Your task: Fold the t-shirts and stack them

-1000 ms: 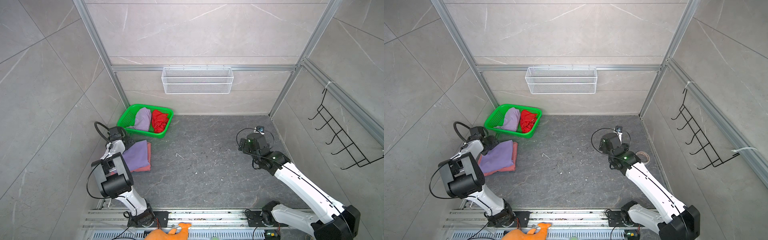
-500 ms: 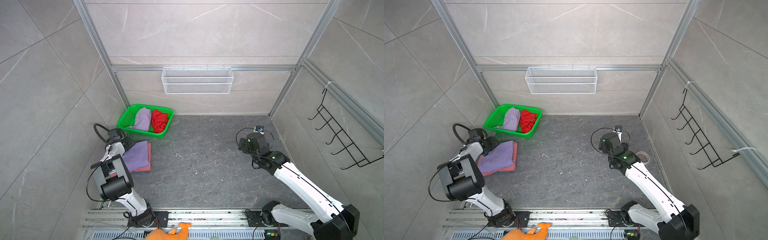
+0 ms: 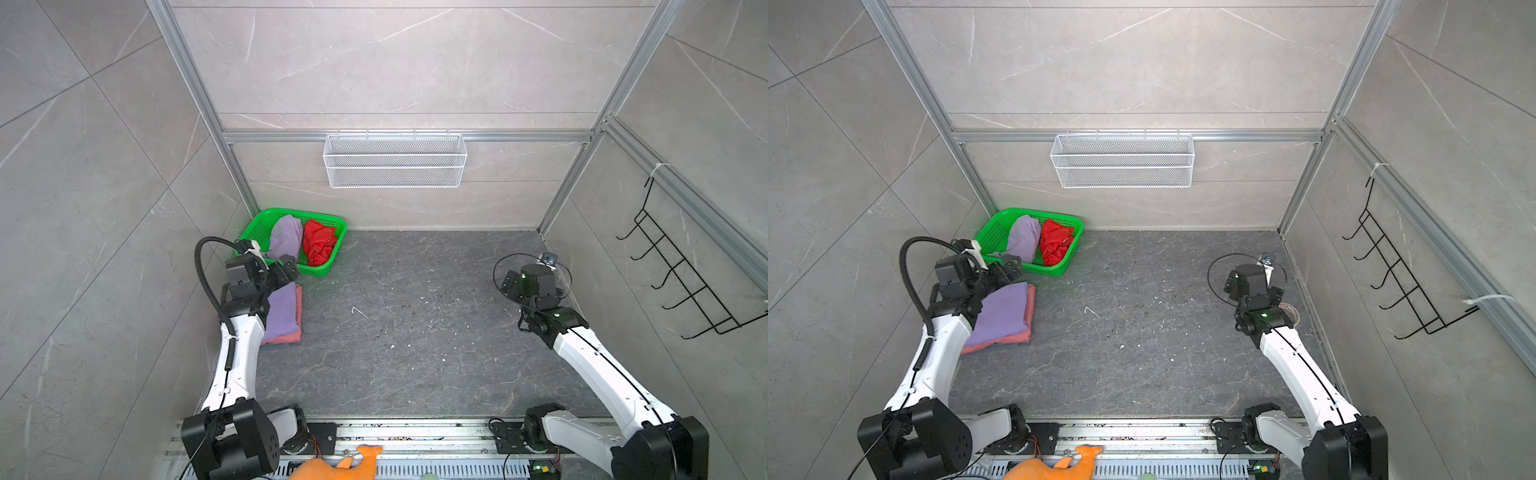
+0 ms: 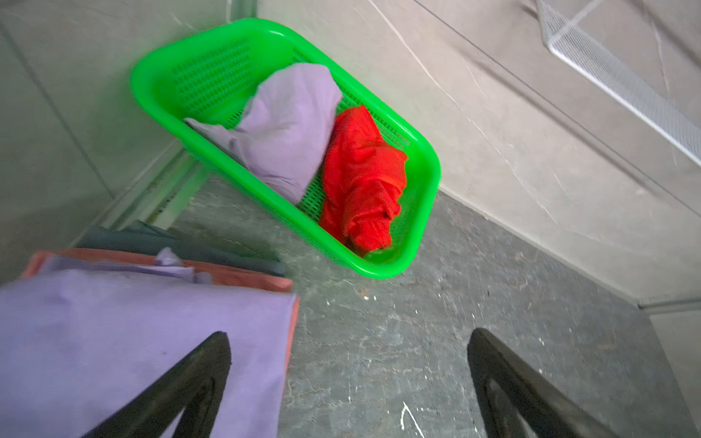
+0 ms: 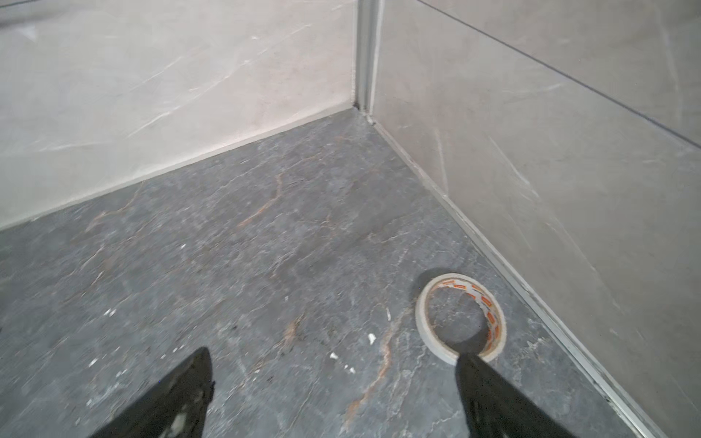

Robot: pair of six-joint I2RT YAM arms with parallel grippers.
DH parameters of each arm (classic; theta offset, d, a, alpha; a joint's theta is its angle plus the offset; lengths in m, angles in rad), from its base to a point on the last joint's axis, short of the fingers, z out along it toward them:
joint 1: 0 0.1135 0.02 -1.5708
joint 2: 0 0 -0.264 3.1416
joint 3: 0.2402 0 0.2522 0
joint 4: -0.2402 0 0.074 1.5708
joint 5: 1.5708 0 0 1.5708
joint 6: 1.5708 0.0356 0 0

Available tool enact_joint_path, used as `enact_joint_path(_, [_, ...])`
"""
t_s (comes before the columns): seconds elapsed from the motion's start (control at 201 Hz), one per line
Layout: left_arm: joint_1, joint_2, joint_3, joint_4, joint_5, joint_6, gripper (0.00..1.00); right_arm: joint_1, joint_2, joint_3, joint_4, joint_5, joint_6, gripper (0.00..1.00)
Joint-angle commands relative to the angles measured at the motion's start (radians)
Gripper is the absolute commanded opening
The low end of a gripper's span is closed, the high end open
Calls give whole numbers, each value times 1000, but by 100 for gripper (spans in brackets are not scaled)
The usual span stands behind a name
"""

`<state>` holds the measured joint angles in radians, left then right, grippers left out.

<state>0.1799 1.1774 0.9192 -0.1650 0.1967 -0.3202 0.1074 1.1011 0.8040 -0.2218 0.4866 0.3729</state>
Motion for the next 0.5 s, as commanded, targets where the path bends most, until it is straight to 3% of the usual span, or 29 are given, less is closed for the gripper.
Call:
enact_joint_path(0.0, [-106,-34,-82,81,-111,56,100,-72,1,-54,103,-98,23,100])
enact_joint_path(0.115, [-203,-60,-185,151,-233,101,100,-95,13,-120,160,-148,36,100])
enact_joint_path(0.309, [-209,-108,-390,347,-340,171,100,-93,10,-227,227,-154,49,99])
enact_joint_path(0.493, [-209,-112,-661,809,-413,258,100,-95,-2,-293,269,-145,54,100])
